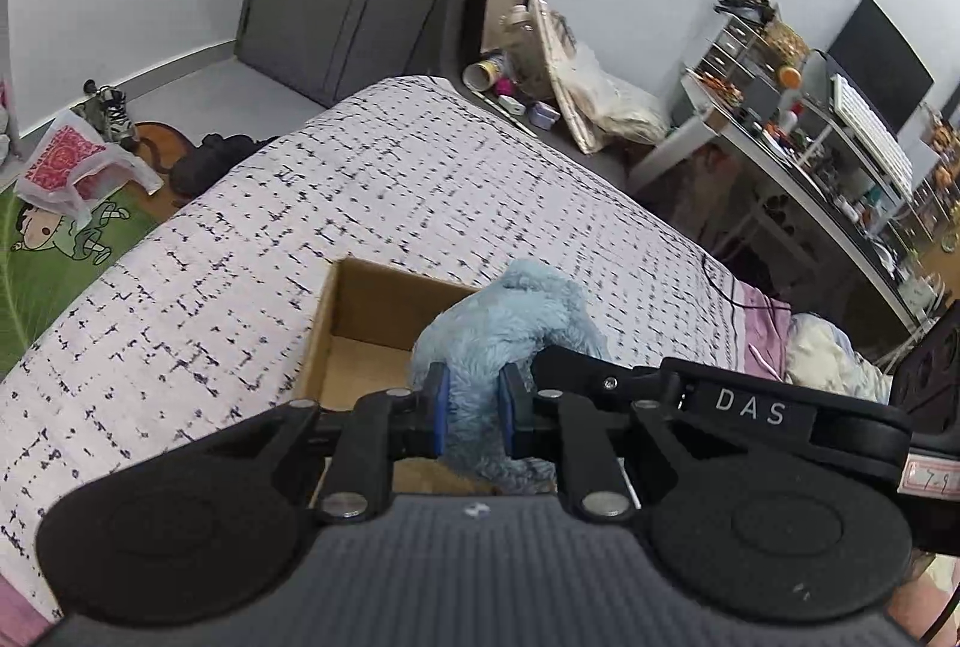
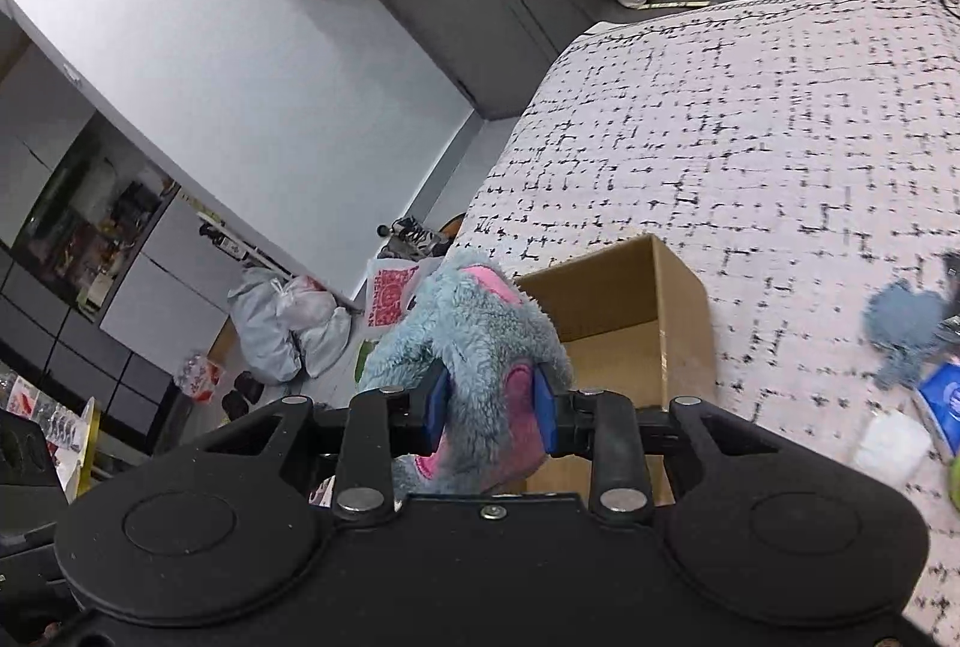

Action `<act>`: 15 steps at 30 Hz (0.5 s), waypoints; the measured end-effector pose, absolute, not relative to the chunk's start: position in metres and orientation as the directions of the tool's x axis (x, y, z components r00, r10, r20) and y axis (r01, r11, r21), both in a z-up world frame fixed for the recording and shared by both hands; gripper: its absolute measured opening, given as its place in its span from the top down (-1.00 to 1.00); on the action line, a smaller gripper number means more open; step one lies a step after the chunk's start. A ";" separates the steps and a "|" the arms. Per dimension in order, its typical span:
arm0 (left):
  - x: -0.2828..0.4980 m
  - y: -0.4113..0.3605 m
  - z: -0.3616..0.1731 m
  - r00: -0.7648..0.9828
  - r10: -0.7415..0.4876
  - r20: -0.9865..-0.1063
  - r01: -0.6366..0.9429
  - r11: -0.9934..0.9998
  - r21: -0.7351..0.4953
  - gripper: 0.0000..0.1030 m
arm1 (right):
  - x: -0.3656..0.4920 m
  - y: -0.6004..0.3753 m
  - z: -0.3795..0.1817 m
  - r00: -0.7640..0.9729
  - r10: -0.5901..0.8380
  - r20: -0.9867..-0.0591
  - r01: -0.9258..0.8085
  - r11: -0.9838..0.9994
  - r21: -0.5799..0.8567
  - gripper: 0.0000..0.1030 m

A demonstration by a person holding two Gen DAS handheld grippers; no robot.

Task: Organize soft objects
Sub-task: 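Lift the plush mouse with the left gripper and carry it over the box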

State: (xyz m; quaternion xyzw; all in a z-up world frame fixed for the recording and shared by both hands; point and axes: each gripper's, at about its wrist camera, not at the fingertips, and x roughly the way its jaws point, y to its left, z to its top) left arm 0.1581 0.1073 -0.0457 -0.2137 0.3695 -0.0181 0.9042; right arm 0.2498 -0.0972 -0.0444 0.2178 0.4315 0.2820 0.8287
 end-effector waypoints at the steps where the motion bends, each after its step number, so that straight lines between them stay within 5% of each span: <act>1: 0.161 0.110 -0.048 0.727 -0.187 -0.661 -0.130 0.908 -0.399 0.70 | 0.253 -0.095 -0.048 0.467 0.663 -0.585 -0.286 0.739 0.610 0.36; 15: 0.220 0.131 -0.105 0.655 -0.155 -0.740 -0.219 0.898 -0.382 0.76 | 0.294 -0.079 -0.100 0.392 0.678 -0.621 -0.252 0.729 0.637 0.35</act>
